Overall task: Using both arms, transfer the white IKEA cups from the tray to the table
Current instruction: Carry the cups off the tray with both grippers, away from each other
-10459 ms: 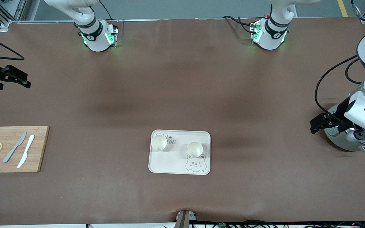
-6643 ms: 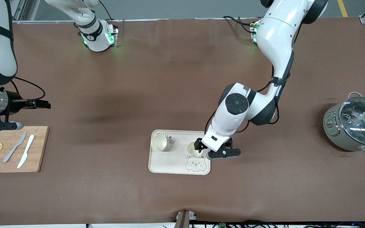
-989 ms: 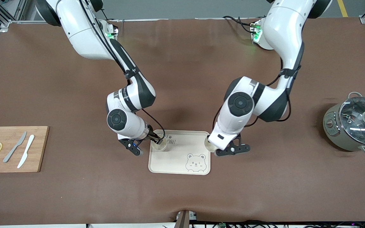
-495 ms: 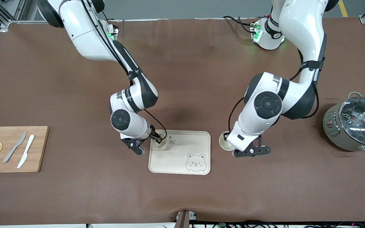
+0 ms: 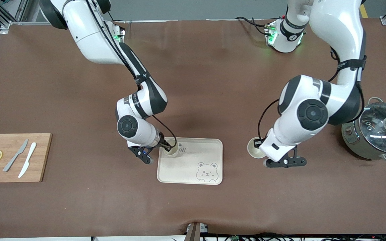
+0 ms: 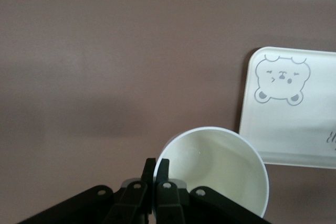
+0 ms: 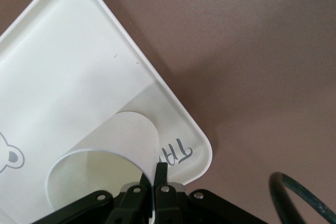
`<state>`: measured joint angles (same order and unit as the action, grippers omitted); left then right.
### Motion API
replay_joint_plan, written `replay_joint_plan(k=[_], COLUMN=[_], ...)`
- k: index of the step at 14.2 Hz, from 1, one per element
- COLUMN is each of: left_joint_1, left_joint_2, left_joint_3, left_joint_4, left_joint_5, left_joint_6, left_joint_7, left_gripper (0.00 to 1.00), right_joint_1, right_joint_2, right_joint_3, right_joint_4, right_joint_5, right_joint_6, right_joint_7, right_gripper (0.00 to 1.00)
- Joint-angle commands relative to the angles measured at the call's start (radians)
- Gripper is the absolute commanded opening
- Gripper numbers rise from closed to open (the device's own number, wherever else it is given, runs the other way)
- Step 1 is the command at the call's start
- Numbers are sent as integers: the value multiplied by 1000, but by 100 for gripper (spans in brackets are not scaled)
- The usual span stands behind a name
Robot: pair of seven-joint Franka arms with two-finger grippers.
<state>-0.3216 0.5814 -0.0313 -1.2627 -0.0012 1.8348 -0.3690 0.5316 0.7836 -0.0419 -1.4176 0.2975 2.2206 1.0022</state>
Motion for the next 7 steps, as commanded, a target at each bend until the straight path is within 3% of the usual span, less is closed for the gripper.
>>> replay_joint_plan(k=[1,5,7], left_joint_1=[39,96,127], left_joint_2=[-60,-129,-179], left_joint_3=[-2,-4,-4], left_joint_4=[-36,-113,-199], left_joint_5=[-23,-40,-42], left_joint_6=[-54,-46,12], left_joint_7=[57,99,122], left_gripper=[0,0,0], right_joint_1=[-7,-30,-45], right_joint_2=[0,-10,-20], right_joint_3=[-7,-9,-12], right_joint_4=[43,124,121], right_joint_5=[20,11,5], right_joint_6=[-22,-154,-183], right_joint_7=[0,-17,-147], right_gripper=[0,0,0])
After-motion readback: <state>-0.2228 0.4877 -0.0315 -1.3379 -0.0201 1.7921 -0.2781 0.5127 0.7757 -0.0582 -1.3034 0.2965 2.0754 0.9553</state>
